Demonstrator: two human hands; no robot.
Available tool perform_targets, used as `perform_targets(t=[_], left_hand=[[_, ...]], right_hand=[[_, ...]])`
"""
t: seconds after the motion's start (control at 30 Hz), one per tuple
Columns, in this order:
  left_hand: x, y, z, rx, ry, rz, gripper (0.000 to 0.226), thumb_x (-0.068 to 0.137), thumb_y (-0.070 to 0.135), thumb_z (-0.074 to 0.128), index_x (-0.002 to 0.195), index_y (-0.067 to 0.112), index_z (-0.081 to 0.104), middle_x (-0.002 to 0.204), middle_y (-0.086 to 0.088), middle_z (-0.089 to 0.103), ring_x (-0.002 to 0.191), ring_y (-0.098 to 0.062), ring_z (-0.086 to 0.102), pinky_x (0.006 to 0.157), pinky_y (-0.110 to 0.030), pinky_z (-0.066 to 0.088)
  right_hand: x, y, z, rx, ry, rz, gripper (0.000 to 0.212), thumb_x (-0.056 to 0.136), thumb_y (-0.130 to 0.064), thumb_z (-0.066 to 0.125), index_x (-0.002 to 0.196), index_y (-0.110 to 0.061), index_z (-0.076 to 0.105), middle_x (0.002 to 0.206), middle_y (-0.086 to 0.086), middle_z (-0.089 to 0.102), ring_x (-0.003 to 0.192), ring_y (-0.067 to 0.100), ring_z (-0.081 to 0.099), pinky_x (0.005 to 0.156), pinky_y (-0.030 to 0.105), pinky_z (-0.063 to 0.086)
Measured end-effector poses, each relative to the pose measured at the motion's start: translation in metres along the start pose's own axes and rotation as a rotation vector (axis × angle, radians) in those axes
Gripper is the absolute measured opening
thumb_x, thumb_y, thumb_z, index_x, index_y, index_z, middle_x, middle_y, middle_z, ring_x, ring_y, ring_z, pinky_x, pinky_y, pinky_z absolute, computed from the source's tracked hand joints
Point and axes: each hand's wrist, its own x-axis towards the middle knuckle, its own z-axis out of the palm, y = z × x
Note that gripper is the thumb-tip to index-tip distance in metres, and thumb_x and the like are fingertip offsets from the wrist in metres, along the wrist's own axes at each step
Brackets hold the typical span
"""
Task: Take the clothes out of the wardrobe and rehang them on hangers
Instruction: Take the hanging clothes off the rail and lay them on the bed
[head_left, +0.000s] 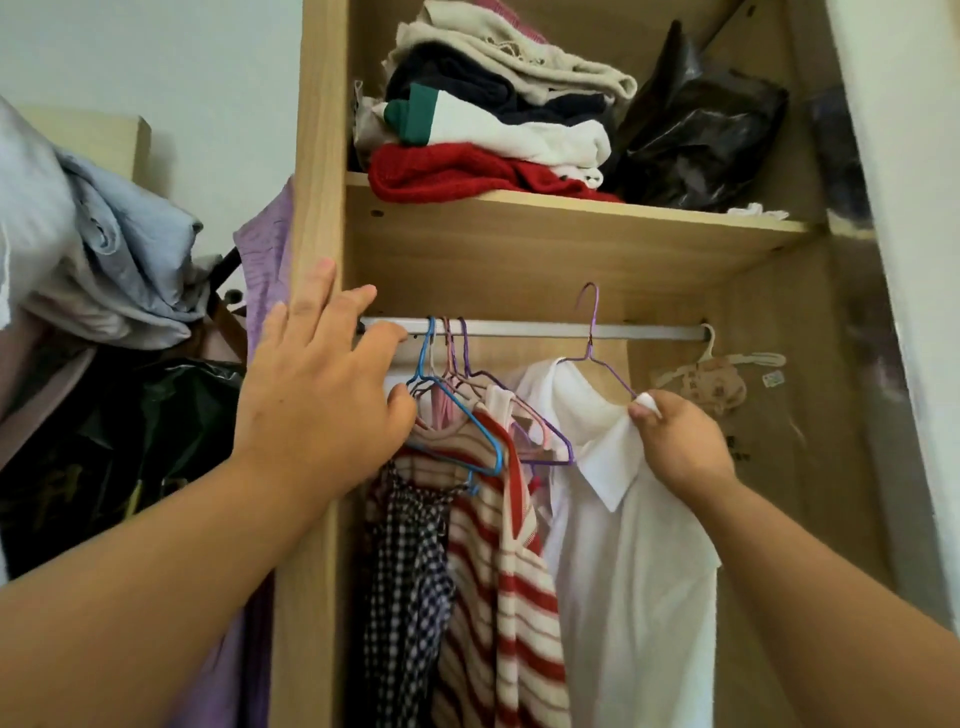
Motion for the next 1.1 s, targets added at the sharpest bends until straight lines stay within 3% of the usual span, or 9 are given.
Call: perform_targets(t=[0.2, 0.37, 0.5, 0.6, 0.67, 0.73, 0.87, 0.97, 1.1], left_hand=[[-0.032, 0.049, 0.001, -0.260, -0.077, 0.087, 0.051, 0.067, 0.038, 0.054, 0.115, 0.021, 0.062, 0.140, -0.012, 0.046, 0.140, -0.033, 0.028, 0.107, -0.052, 0.028], [-0.066, 0.135, 0.018, -0.618, -0.233, 0.183, 0.048, 0.071, 0.031, 0.058, 0.118, 0.019, 0.062, 0.145, -0.014, 0.042, 0.141, -0.033, 0.027, 0.111, -0.044, 0.029], [-0.099, 0.189, 0.037, -0.883, -0.518, 0.190, 0.058, 0.093, 0.024, 0.046, 0.148, 0.020, 0.028, 0.158, -0.005, 0.016, 0.147, -0.021, 0.011, 0.119, -0.034, 0.014], [-0.131, 0.213, 0.050, -1.018, -0.704, 0.254, 0.059, 0.099, 0.027, 0.040, 0.151, 0.018, 0.015, 0.158, -0.004, 0.017, 0.145, -0.020, 0.018, 0.115, -0.038, 0.022], [-0.156, 0.222, 0.058, -1.072, -0.765, 0.283, 0.047, 0.099, 0.029, 0.040, 0.144, 0.024, 0.028, 0.149, -0.005, 0.036, 0.134, -0.027, 0.038, 0.104, -0.044, 0.037], [-0.182, 0.228, 0.056, -1.151, -0.763, 0.323, 0.024, 0.097, 0.030, 0.042, 0.120, 0.025, 0.045, 0.123, -0.007, 0.056, 0.109, -0.034, 0.055, 0.085, -0.043, 0.046], [-0.226, 0.229, 0.039, -1.309, -0.739, 0.375, 0.017, 0.097, 0.030, 0.043, 0.092, 0.016, 0.049, 0.098, -0.012, 0.060, 0.087, -0.038, 0.058, 0.070, -0.043, 0.047], [-0.256, 0.230, 0.015, -1.496, -0.685, 0.413, 0.015, 0.095, 0.023, 0.049, 0.089, 0.011, 0.053, 0.094, -0.016, 0.060, 0.084, -0.039, 0.057, 0.066, -0.041, 0.044], [-0.298, 0.238, -0.028, -1.648, -0.692, 0.621, 0.029, 0.085, 0.045, 0.037, 0.086, 0.019, 0.050, 0.085, -0.016, 0.061, 0.079, -0.041, 0.059, 0.064, -0.047, 0.049]], right_hand=[[-0.084, 0.039, -0.069, -0.040, -0.070, 0.028, 0.024, 0.097, -0.032, 0.045, 0.100, -0.019, 0.065, 0.095, 0.001, 0.065, 0.090, 0.024, 0.058, 0.076, 0.031, 0.041], [-0.161, 0.038, -0.136, -0.116, -0.117, 0.060, 0.019, 0.094, -0.028, 0.052, 0.078, -0.034, 0.059, 0.075, -0.016, 0.061, 0.073, 0.002, 0.057, 0.063, 0.003, 0.037], [-0.232, 0.024, -0.175, -0.134, -0.150, 0.185, 0.018, 0.093, -0.022, 0.056, 0.085, -0.036, 0.064, 0.080, -0.026, 0.065, 0.080, -0.012, 0.057, 0.066, 0.002, 0.038], [-0.287, 0.009, -0.190, -0.174, -0.130, 0.314, 0.018, 0.091, -0.025, 0.059, 0.084, -0.040, 0.065, 0.085, -0.026, 0.065, 0.081, -0.007, 0.059, 0.067, 0.007, 0.041], [-0.320, -0.006, -0.195, -0.198, -0.087, 0.402, 0.019, 0.090, -0.023, 0.060, 0.083, -0.039, 0.066, 0.086, -0.025, 0.066, 0.080, -0.008, 0.059, 0.067, 0.004, 0.041], [-0.352, -0.025, -0.196, -0.231, -0.046, 0.489, 0.021, 0.090, -0.021, 0.060, 0.081, -0.038, 0.067, 0.082, -0.023, 0.068, 0.075, -0.010, 0.060, 0.065, 0.003, 0.041], [-0.418, -0.063, -0.184, -0.387, -0.004, 0.683, 0.016, 0.092, -0.028, 0.057, 0.094, -0.042, 0.063, 0.079, -0.021, 0.064, 0.074, -0.008, 0.058, 0.062, 0.006, 0.040], [-0.467, -0.087, -0.176, -0.582, 0.076, 0.883, 0.028, 0.093, -0.038, 0.053, 0.121, -0.037, 0.054, 0.096, -0.005, 0.061, 0.090, 0.015, 0.058, 0.075, 0.025, 0.043], [-0.548, -0.139, -0.170, -0.709, 0.064, 1.116, 0.009, 0.094, -0.034, 0.051, 0.092, -0.028, 0.057, 0.087, 0.001, 0.061, 0.086, 0.026, 0.056, 0.065, 0.030, 0.038]])
